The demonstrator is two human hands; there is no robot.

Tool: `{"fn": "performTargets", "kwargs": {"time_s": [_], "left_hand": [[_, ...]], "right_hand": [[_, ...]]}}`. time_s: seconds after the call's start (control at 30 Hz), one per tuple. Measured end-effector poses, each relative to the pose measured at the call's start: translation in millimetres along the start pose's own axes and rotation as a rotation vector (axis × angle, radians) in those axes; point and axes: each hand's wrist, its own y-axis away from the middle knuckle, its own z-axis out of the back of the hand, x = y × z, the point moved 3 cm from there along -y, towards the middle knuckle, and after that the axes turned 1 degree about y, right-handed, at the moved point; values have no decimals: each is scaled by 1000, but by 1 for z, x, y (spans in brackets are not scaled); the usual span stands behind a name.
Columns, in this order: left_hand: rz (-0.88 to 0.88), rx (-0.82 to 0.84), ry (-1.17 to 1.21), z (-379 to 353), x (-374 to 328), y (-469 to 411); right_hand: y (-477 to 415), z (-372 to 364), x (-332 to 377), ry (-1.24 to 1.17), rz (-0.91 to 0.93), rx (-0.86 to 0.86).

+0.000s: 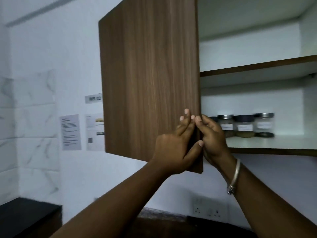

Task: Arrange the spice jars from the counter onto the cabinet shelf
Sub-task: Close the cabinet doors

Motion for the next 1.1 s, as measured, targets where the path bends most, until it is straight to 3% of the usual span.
{"fn": "performTargets", "kwargs": {"time_s": [0.27, 0.83, 0.9, 1.0, 1.1], "left_hand": [[92, 176, -142, -72, 13, -55], [136, 215, -166, -104, 27, -72], [183, 230, -1, -93, 26, -74], [324, 242, 427, -79, 3, -70], [301, 234, 828, -73, -61, -58]], "right_hand": [[-55, 55, -36, -161, -206, -162], [-70, 74, -53, -144, -252, -168], [-55, 64, -39, -22, -285, -153], [-15, 51, -12, 202, -276, -95], [37, 57, 29, 273, -176, -131]]}}
